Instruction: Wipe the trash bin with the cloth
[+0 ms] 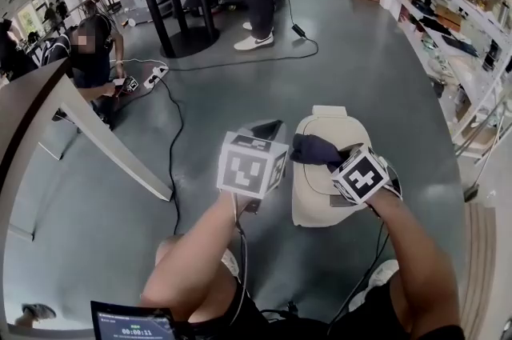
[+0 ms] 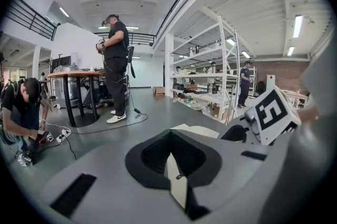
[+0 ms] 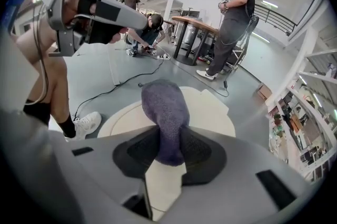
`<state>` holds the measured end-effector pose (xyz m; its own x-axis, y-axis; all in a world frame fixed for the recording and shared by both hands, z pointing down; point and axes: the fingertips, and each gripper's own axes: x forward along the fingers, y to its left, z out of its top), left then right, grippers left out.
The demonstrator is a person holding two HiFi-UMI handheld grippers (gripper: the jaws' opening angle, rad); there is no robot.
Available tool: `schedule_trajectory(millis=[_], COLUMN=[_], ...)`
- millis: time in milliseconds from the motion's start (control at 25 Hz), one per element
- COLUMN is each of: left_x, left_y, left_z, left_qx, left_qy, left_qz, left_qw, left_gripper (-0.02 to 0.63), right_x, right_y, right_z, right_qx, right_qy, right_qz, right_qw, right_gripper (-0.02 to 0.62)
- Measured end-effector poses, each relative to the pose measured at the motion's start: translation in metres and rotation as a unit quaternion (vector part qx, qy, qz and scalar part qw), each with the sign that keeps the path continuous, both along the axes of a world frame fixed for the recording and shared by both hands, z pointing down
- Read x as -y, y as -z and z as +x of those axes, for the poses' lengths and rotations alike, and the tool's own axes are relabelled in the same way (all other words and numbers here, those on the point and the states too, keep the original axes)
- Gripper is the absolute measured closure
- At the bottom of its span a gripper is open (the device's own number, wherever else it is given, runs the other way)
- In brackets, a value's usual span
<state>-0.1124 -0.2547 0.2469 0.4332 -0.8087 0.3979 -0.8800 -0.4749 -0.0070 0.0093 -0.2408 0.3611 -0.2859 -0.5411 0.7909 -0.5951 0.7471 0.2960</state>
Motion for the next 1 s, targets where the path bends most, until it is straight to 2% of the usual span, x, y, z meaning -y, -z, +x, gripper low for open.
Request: schedule_trajectory(millis=[320, 480, 680, 800, 1000], left_x=[0.003, 0.001, -0.002, -0.001, -0.013], left_y=[-0.005, -0.006, -0.016, -0.030, -0.052], left_z=[0.015, 0.017, 0.015, 0.021, 0.031], left_qx=[-0.010, -0.018, -0.027, -0.038, -0.056], left_qy=[-0.004, 0.011, 0.027, 0.041, 0.067], left_qz=[0.005, 0.010, 0.004, -0.001, -0.021], left_qw=[0.9999, 0.9997, 0.9992, 0.9984, 0.9960], left_gripper=[0.607, 0.607, 0.607, 0.607, 0.607], right_x=[0.009, 0.013, 0.017, 0.019, 0.011], right_y=[-0.002, -0.001, 0.000, -0.005, -0.002], right_z=[0.041, 0.055, 0.068, 0.085, 0.106], right_qx=[0.015, 0.051, 0.063, 0.093, 0.150], right_qy=[-0.046, -0.082, -0.116, -0.148, -0.205], right_qz=[-0.001, -0.001, 0.011, 0.018, 0.034], right_qw=[0.999, 0.995, 0.991, 0.984, 0.967], right_gripper=[0.482, 0.482, 0.482, 0.482, 0.482])
